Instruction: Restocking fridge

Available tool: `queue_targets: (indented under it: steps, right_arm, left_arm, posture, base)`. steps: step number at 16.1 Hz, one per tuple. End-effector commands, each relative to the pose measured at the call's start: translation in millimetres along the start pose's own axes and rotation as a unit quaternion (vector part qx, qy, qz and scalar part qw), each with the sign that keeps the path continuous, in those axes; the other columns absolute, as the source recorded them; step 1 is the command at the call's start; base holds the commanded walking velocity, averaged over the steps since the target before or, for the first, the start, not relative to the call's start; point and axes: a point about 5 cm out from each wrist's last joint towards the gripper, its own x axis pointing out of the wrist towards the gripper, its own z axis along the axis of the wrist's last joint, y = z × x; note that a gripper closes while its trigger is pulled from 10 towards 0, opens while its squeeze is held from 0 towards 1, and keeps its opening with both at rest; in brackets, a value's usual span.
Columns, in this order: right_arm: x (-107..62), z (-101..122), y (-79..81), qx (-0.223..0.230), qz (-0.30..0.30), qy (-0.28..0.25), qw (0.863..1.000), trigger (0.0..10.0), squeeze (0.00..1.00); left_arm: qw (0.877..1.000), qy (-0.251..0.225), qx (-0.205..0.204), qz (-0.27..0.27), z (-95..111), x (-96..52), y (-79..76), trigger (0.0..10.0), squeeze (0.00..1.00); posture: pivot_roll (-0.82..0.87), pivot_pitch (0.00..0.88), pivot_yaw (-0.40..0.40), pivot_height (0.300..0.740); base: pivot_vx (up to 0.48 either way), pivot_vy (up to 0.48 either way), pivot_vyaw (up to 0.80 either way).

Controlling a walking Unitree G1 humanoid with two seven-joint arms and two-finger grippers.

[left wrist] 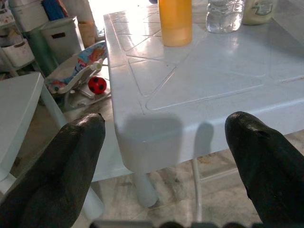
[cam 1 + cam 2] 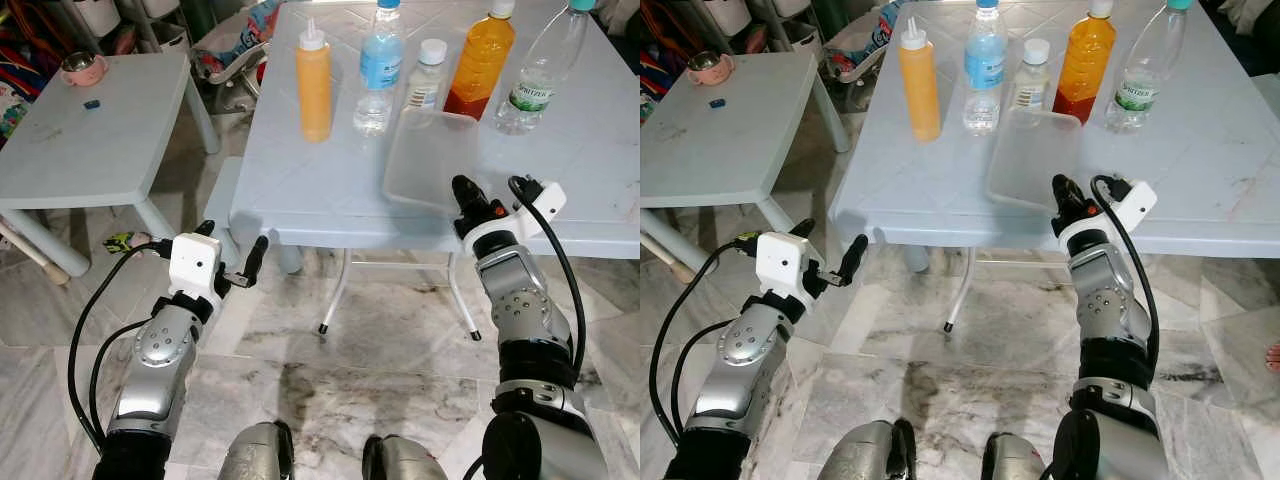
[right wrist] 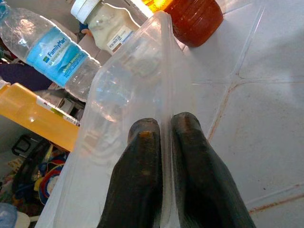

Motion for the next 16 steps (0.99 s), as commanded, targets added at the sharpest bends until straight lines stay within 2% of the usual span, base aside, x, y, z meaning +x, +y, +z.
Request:
queue_targets:
  steps: [1,6,8,9,11,13,14,15,16]
  right_arm:
    - [-1.8,-4,-5.1,0.004,-0.019,0.011,1.0,0.0,0.0]
    - [6.6,9,15.3,0.008,-0.003,-0.008,1.0,0.0,0.0]
    - [7.2,12,26.0,0.007,0.006,-0.011,1.0,0.0,0.0]
    - [5.7,11,29.0,-0.003,0.01,-0.011,1.0,0.0,0.0]
    - [-0.6,10,36.5,-0.053,0.016,-0.015,0.998,0.0,0.0]
    - [-11.8,4,46.9,-0.109,0.033,-0.016,0.993,0.0,0.0]
    - [-21.5,-2,50.5,-0.141,0.038,-0.01,0.989,2.5,0.0]
    - [-26.1,-5,50.0,-0.158,0.036,-0.008,0.987,9.6,0.0]
    - [-32.6,-11,45.8,-0.185,0.027,-0.002,0.982,10.0,0.0]
  left_arm:
    - [1.0,0.004,0.007,0.004,-2,-0.4,1.1,10.0,0.0]
    - [1.0,-0.004,0.015,0.003,3,3.4,1.3,10.0,0.0]
    - [0.999,-0.003,0.033,0.007,2,1.8,7.7,10.0,0.0]
    - [0.999,0.008,0.03,0.02,-3,-0.7,12.9,10.0,0.0]
    - [0.998,0.039,0.019,0.051,-14,-5.3,20.3,10.0,0.0]
    - [0.996,0.052,0.0,0.072,-20,-9.9,20.7,10.0,0.0]
    - [0.995,0.061,-0.012,0.081,-26,-14.7,18.5,10.0,0.0]
    - [0.994,0.066,-0.017,0.083,-29,-16.7,16.9,10.0,0.0]
    - [0.994,0.071,-0.02,0.08,-33,-18.4,14.3,10.0,0.0]
  posture:
    - [0.05,0.112,0.09,0.74]
    - [0.05,0.123,0.08,0.74]
    - [0.05,0.131,0.071,0.74]
    - [0.05,0.129,0.068,0.74]
    - [0.04,0.119,0.06,0.74]
    - [0.02,0.106,0.055,0.74]
    - [0.01,0.086,0.049,0.74]
    - [0.01,0.078,0.045,0.74]
    - [0.0,0.064,0.04,0.74]
  base:
    - [0.0,0.0,0.0]
    - [0.0,0.0,0.0]
    - [0.0,0.0,0.0]
    - [0.0,0.0,0.0]
    - [0.0,0.0,0.0]
    - [0.0,0.0,0.0]
    - [0.0,0.0,0.0]
    - [0.0,0.0,0.0]
    - [0.0,0.0,0.0]
